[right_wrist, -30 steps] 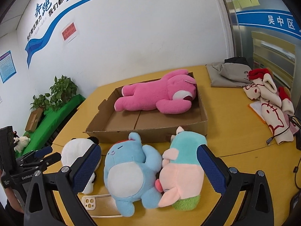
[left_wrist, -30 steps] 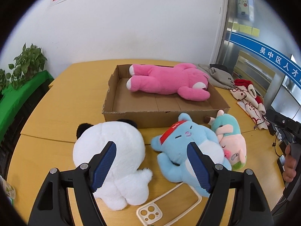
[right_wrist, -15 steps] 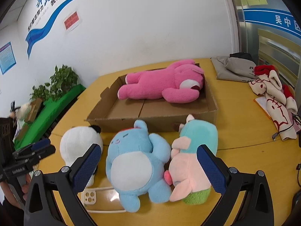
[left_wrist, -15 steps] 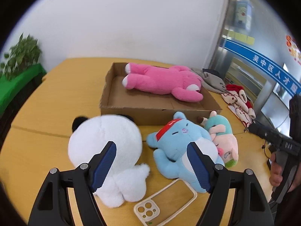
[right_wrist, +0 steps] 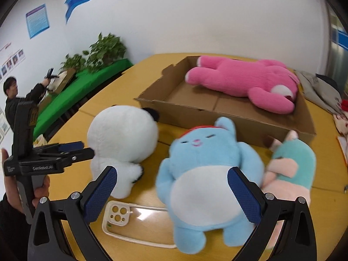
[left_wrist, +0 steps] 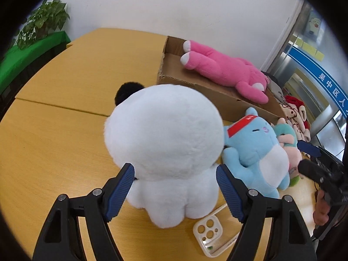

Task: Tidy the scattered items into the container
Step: 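Move both grippers to the white panda plush on the table, then close the left gripper on the white panda while the right gripper grasps it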

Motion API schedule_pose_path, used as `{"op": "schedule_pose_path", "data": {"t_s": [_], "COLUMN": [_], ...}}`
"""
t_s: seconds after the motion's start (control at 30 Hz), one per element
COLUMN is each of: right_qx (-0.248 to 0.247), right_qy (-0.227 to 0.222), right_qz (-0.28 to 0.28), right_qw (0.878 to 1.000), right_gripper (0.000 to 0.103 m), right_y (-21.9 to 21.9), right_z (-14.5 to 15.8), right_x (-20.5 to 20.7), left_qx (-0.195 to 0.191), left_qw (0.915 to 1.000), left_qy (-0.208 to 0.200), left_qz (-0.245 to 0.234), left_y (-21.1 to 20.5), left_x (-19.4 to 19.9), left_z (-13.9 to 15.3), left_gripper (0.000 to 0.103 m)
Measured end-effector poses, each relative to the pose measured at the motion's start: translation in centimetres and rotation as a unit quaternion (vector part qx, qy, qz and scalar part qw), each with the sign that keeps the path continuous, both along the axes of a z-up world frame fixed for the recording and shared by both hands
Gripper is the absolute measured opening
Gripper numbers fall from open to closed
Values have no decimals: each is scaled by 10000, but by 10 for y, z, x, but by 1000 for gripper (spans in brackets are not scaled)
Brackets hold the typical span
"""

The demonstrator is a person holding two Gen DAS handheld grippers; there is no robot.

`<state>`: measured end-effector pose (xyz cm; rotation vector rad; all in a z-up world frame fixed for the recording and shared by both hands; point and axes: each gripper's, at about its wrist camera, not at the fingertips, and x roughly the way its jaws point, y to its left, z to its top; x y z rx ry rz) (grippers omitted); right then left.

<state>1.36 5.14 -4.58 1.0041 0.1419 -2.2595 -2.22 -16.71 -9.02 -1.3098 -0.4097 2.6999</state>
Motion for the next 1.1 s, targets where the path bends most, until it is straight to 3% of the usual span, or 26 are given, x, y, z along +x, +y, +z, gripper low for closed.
{"op": "schedule_pose_path", "data": {"t_s": [0.23, 0.3, 0.33, 0.43, 0.57, 0.7, 0.8, 0.97, 1.1], "right_qx": [104, 107, 110, -37, -27, 42, 38, 133, 82], "right_qy": [-226, -298, -350, -666, -974, -813, -796, -628, -680], "right_qz": [770, 900, 883, 715, 187, -76, -144, -165, -388], "right_qw": [9967, 9954, 9954, 9952, 9951, 9967, 9967, 9978, 9969], "right_gripper": [103, 103, 103, 103, 103, 101, 90, 76, 72], "right_y": [-62, -83, -93, -118, -144, -155, -156, -153, -148], "right_z": [-18, -27, -33, -51, -81, -97, -102, -99, -92], "right_x": [14, 17, 17, 9, -8, -14, -17, -11, -4], "left_qx": [228, 96, 94, 559, 818, 1045, 1313, 1711, 1521], "left_qw": [9997, 9998, 9998, 9968, 9927, 9890, 9851, 9787, 9815], "left_qy": [85, 97, 61, -59, -304, -381, -517, -461, -317], "left_qz": [-57, -124, -182, -564, -832, -971, -987, -1036, -1117], "left_y": [-30, -39, -44, -52, -47, -47, -50, -53, -42], "left_x": [-15, -26, -32, -53, -68, -70, -74, -68, -57], "left_z": [3, 6, 5, -2, -20, -30, -37, -39, -27], "left_gripper": [78, 78, 80, 81, 95, 96, 95, 83, 76]}}
